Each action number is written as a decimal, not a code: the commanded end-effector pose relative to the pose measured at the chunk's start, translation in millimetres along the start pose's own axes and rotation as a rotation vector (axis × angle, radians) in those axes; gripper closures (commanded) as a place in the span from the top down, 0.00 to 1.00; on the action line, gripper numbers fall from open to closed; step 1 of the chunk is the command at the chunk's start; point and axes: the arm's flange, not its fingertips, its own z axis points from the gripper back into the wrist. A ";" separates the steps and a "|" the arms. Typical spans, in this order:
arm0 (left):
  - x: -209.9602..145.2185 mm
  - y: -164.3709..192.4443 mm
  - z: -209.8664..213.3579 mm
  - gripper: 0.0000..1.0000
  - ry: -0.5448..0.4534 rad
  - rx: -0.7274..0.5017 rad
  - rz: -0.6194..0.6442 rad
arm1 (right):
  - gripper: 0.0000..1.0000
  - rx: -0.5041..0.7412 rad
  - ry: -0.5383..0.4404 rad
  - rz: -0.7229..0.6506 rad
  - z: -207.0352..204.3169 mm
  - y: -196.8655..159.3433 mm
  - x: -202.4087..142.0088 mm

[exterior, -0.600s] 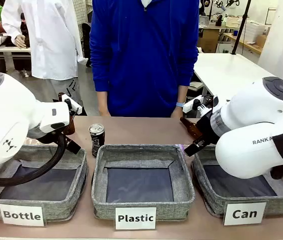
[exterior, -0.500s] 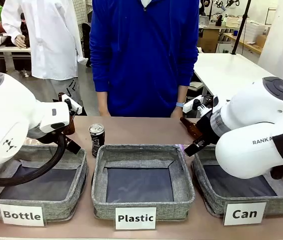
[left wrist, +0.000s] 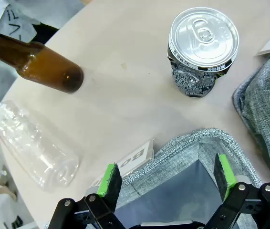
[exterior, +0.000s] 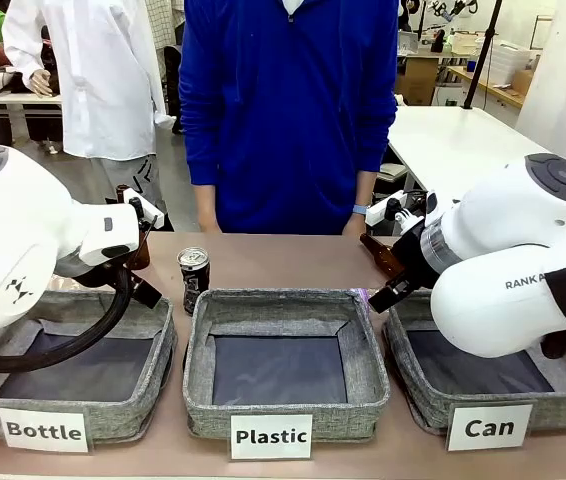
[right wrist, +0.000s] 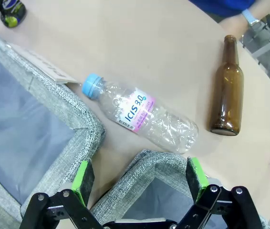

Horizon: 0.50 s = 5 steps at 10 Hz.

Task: Sort the can waste into the basket.
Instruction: Pick up the can waste from the table and place it in the right Fabric basket.

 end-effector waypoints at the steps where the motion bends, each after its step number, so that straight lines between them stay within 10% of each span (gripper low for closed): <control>1: 0.0 0.0 0.1 1.00 0.000 0.000 0.000 | 1.00 0.000 0.000 -0.001 0.0 -0.1 0.0; 5: 0.0 0.0 0.1 1.00 0.000 0.000 0.000 | 1.00 0.000 0.000 -0.001 0.0 -0.1 0.0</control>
